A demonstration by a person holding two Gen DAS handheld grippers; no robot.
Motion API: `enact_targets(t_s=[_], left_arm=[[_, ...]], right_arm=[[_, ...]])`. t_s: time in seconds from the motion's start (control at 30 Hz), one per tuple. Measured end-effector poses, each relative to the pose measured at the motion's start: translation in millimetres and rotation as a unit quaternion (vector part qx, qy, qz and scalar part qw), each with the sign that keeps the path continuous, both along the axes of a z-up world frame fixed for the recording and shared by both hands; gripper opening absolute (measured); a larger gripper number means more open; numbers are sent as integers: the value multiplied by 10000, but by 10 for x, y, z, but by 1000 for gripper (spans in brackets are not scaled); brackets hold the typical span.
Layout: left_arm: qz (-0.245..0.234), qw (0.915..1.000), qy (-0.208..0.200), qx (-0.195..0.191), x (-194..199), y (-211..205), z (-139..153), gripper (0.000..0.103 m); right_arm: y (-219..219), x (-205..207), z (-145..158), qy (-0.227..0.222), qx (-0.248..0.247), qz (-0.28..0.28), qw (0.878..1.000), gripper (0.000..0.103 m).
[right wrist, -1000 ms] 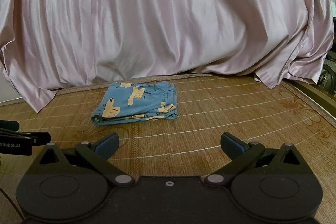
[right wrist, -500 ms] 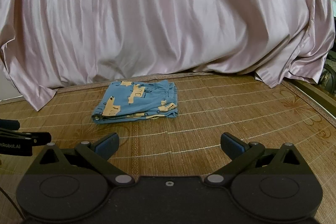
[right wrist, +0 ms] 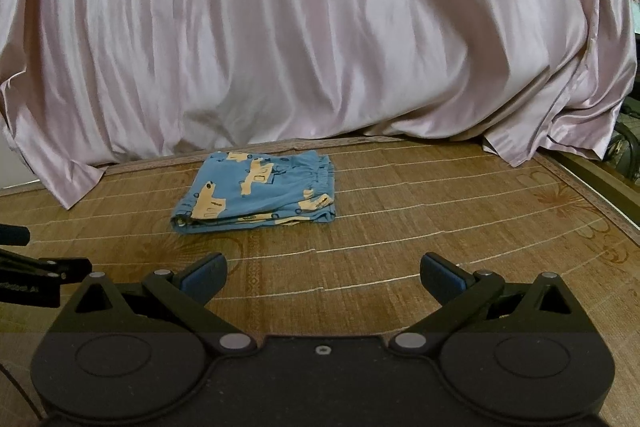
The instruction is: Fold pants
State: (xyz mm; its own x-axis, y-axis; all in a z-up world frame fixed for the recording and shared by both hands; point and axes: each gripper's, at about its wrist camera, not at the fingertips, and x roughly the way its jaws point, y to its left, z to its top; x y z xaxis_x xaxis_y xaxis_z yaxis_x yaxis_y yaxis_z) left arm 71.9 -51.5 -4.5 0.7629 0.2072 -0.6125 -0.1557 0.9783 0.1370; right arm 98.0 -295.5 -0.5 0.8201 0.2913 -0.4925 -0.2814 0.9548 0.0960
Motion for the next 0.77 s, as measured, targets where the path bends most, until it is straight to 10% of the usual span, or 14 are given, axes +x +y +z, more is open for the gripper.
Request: enact_targets(t_s=[0.77], left_arm=[[-167,9998,53,30,22,18,-23,103]], right_arm=[[10,19,-13,47,-47,-1,10000,102]])
